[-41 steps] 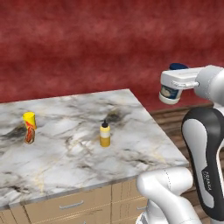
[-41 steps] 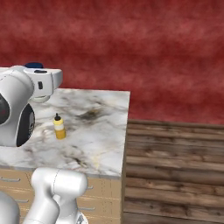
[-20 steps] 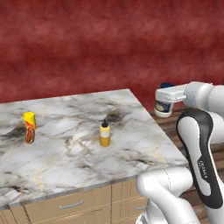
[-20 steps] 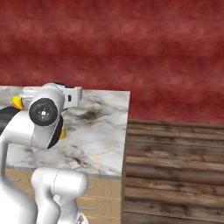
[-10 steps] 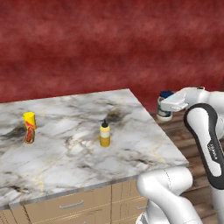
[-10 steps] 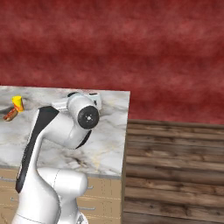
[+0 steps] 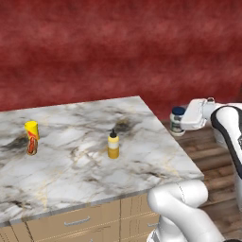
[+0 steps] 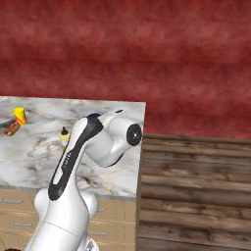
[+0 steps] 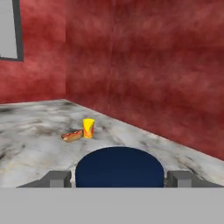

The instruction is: Move the mayonnaise and mustard from the cabinet to the dining counter.

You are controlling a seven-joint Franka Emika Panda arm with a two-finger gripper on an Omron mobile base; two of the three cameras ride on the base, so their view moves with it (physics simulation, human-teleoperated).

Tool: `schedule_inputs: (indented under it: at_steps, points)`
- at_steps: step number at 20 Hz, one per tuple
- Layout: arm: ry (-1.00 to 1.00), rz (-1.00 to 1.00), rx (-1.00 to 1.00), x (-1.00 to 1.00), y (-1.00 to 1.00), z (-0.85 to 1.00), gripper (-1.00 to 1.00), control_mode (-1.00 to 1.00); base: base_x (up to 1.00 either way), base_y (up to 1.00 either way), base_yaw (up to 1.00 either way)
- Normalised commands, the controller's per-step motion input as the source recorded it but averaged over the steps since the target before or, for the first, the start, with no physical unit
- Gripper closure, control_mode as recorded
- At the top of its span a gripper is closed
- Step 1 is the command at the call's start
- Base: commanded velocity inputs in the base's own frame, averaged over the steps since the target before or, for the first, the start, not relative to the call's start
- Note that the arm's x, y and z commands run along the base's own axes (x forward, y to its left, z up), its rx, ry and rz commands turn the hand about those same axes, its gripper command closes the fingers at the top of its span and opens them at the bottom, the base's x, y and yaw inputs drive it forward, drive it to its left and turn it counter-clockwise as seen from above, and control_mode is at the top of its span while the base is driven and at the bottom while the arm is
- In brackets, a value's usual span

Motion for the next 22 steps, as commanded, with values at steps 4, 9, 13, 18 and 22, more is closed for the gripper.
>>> schedule_inputs:
  at_steps: [4,9,13,18,22]
  points:
    - [0.0,0.14,0.0,0.17,-0.01,-0.28,1.0,-1.0,0.0,0.0,0.0]
    - [0.0,0.06,0.0,0.25,0.0,-0.32,1.0,-1.0,0.0,0.0,0.0]
    - [0.0,0.03,0.0,0.28,0.0,-0.41,1.0,-1.0,0.0,0.0,0.0]
    - [0.0,0.03,0.0,0.3,0.0,-0.5,1.0,-1.0,0.0,0.0,0.0]
    - [0.0,0.03,0.0,0.33,0.0,-0.53,1.0,-1.0,0.0,0.0,0.0]
